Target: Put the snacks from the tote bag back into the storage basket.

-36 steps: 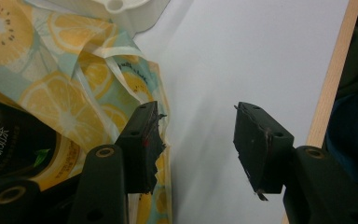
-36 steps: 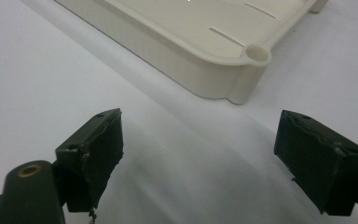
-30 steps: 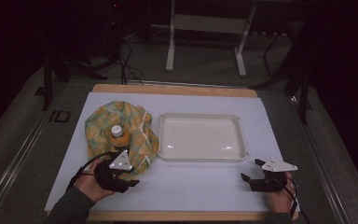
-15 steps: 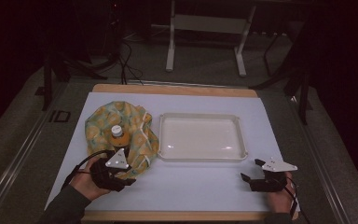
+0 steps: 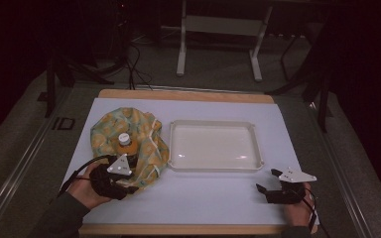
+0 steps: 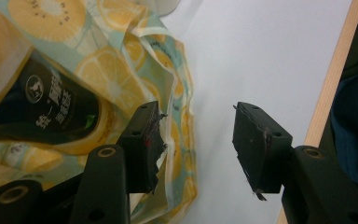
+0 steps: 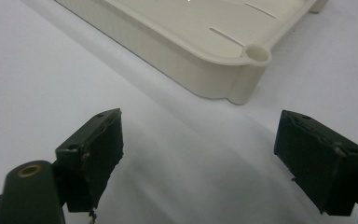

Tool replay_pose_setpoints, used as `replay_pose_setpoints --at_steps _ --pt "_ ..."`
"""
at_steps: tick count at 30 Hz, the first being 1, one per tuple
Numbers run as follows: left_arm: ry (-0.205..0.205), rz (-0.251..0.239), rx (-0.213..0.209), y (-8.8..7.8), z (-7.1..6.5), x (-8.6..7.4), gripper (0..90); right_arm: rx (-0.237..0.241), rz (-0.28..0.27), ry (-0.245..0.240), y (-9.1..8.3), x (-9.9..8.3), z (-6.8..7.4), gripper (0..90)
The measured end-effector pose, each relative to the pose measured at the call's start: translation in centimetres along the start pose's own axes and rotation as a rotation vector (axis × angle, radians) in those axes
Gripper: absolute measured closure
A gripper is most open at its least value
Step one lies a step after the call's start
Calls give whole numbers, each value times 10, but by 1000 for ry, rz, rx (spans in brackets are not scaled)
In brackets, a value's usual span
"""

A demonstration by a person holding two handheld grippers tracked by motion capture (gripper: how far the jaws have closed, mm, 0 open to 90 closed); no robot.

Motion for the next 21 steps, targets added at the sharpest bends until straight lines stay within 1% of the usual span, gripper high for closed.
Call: replay_pose_setpoints --at_steps 5,11,16,21 --pt "23 35 -4 0 1 -2 515 0 0 0 0 0 0 151" --pt "32 51 -6 -2 5 -2 515 0 0 0 0 0 0 152" --pt "65 87 -5 -1 7 -1 515 1 -2 1 0 0 0 151" --pt "89 112 -3 0 8 1 515 1 -2 0 0 0 0 151"
Point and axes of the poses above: each handheld gripper's, and its own axes: y roughly forward along the jaws, x roughly out of its top, z roughly to its left, the point moved 7 cm from there along y, roughly forward along the jaws, and after that the axes turned 15 degrees about x, right-handed, at the moved point
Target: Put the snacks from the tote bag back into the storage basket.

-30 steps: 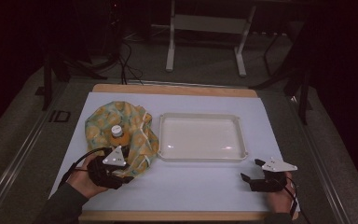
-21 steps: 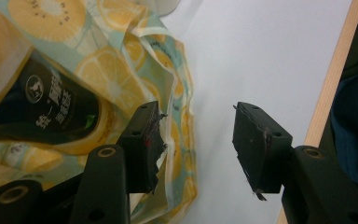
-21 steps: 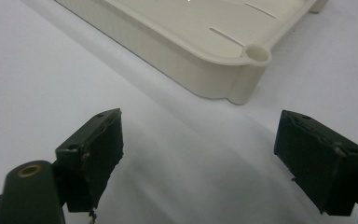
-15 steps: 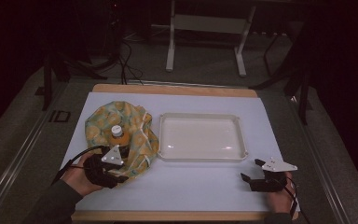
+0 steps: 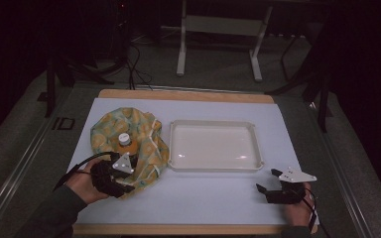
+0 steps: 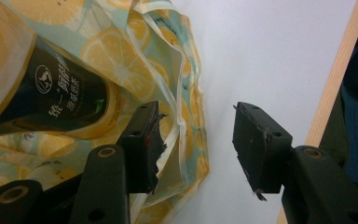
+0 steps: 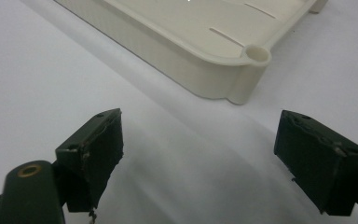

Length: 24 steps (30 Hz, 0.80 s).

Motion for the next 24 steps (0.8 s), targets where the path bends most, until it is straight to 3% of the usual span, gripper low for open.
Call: replay_pose_setpoints --at_steps 13,24 --pt "40 56 17 -5 10 -1 515 0 -1 0 0 0 0 151" --pt "61 73 31 -12 22 2 517 0 -2 1 0 0 0 151"
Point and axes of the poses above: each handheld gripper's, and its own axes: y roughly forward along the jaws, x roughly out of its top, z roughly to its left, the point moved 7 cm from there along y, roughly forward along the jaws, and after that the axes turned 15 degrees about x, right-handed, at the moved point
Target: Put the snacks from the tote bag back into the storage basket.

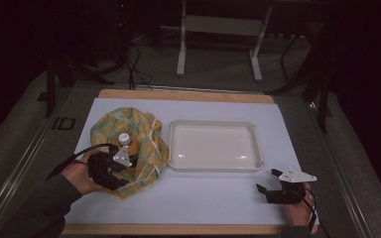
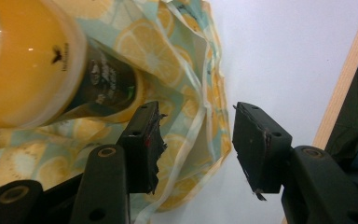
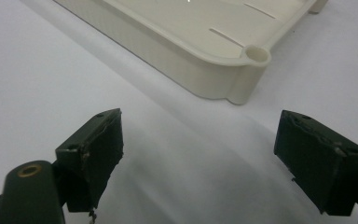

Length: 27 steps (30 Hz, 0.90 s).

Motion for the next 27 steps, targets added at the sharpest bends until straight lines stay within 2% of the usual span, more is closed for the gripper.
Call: replay_pose_setpoints --at_steps 6,21,27 --pt "-20 3 6 -2 8 -1 514 1 -4 0 0 0 0 151" --pt "-20 23 22 -12 25 -3 517 -1 -3 1 0 0 0 151" --pt "-40 19 36 -17 33 -4 514 0 -5 1 0 0 0 151"
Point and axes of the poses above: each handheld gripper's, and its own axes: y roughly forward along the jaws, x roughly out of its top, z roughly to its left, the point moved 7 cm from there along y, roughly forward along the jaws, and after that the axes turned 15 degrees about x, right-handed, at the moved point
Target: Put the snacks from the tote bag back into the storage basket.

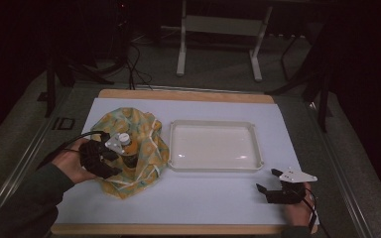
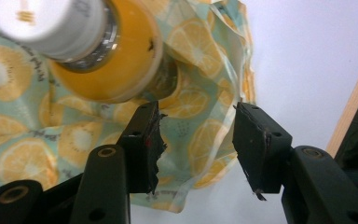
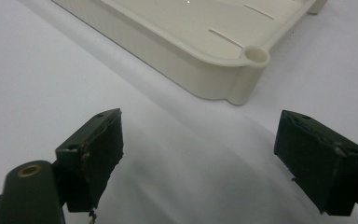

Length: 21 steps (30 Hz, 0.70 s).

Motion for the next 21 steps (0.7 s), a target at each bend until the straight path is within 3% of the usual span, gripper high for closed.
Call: replay_pose_setpoints --at_steps 9,21 --pt "-42 -8 16 -6 14 -3 511 1 -2 4 0 0 0 151" --pt "-38 -7 46 -14 28 3 500 4 -5 5 -1 0 0 151"
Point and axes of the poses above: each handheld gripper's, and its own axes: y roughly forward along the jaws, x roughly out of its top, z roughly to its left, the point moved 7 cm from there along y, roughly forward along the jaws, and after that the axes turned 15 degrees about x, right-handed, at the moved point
